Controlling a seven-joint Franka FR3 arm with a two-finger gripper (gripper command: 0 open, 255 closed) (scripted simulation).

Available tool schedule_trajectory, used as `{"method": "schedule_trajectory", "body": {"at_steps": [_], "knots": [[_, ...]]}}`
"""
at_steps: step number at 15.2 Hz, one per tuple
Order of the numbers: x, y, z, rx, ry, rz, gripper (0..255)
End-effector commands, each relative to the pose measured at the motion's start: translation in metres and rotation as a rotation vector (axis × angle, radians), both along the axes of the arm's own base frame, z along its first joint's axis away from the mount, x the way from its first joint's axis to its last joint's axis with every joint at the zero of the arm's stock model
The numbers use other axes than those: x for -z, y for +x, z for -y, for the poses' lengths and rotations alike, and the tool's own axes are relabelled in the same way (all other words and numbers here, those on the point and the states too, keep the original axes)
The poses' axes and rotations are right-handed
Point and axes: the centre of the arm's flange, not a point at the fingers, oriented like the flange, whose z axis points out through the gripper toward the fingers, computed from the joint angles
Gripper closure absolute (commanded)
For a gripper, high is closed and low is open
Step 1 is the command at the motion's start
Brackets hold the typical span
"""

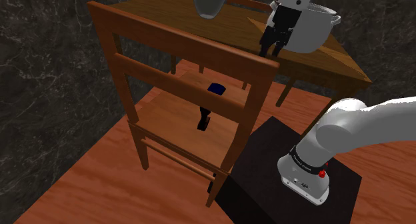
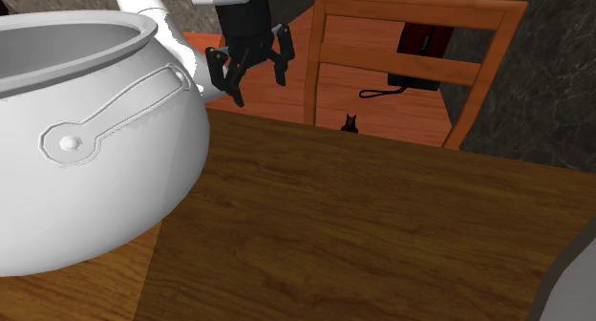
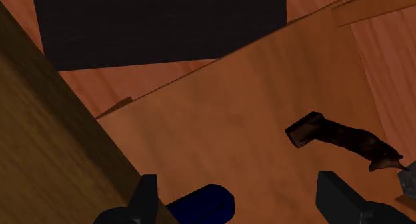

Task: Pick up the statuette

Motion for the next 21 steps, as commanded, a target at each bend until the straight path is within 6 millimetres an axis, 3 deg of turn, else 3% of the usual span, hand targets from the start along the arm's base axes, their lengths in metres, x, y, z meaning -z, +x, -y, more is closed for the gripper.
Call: {"method": "schedule_trajectory", "body": {"at_steps": [1, 11, 21], "knots": [[0.0, 0.0, 0.0, 0.0, 0.0, 0.0, 0], [0.072, -0.015, -0.119, -0.054, -0.059, 0.239, 0], [0.153, -0.018, -0.232, -0.107, -0.117, 0.478, 0]]}}
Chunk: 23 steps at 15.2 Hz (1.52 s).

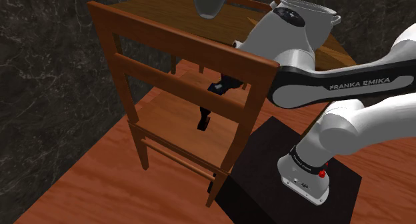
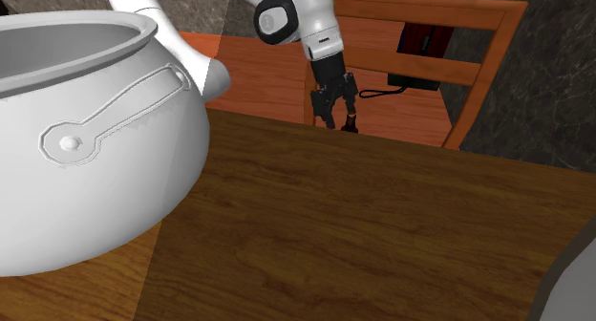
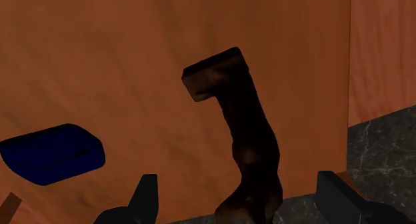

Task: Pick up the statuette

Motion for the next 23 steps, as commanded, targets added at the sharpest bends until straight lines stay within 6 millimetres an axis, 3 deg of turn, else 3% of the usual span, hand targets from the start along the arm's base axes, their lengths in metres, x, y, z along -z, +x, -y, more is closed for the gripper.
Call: {"method": "schedule_trajectory", "body": {"at_steps": [1, 10, 11, 19, 20, 23], "knots": [[0.015, 0.0, -0.019, -0.013, -0.008, 0.046, 0], [0.055, 0.0, -0.019, -0.013, -0.008, 0.046, 0], [0.054, -0.001, -0.024, -0.013, -0.008, 0.046, 255], [0.06, -0.01, -0.028, -0.013, -0.007, 0.048, 255], [0.055, 0.0, -0.019, -0.013, -0.008, 0.046, 255], [0.039, 0.0, -0.019, -0.013, -0.008, 0.046, 255]]}}
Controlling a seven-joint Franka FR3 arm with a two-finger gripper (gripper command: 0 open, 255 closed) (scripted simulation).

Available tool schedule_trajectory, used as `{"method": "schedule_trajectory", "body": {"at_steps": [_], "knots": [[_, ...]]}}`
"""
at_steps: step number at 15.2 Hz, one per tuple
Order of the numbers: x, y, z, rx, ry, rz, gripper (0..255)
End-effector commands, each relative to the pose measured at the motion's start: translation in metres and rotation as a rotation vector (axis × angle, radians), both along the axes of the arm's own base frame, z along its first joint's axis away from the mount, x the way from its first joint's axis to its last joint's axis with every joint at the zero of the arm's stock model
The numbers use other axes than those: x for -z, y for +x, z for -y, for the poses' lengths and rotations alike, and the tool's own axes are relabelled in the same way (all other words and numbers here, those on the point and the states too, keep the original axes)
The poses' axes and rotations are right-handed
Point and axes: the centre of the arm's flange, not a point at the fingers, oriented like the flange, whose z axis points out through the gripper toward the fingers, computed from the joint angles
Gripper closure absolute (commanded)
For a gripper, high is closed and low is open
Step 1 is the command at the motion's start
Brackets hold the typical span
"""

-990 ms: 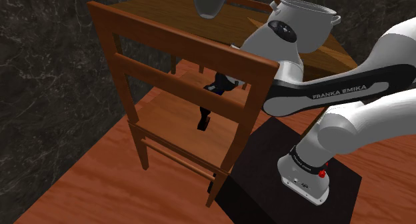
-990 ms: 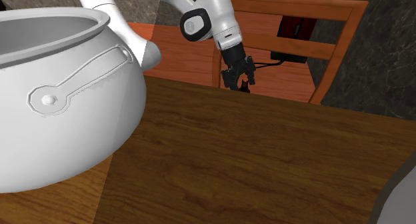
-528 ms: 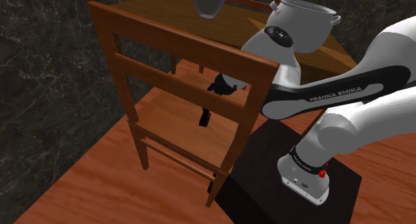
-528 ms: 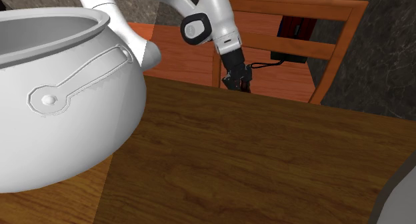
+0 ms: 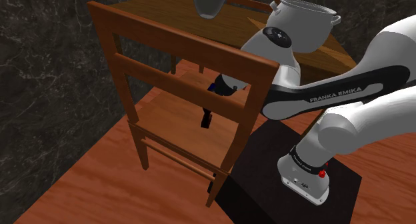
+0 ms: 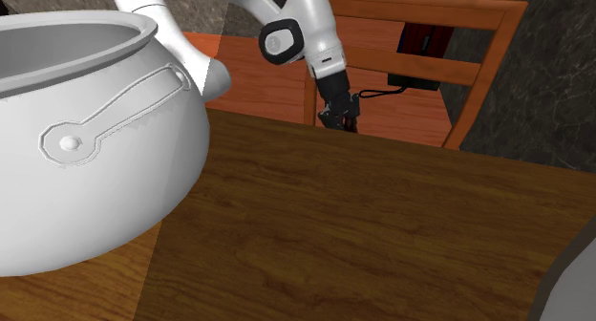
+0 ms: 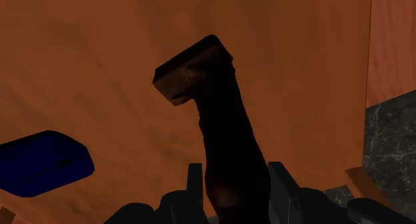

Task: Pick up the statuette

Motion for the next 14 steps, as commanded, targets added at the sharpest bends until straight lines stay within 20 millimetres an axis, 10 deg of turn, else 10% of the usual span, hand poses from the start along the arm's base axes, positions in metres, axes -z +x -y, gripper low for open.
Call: {"method": "schedule_trajectory", "body": {"at_steps": [1, 14], "knots": [[-0.004, -0.013, -0.014, -0.056, -0.031, -0.002, 255], [-0.063, -0.013, -0.014, -0.056, -0.031, -0.002, 255]]}}
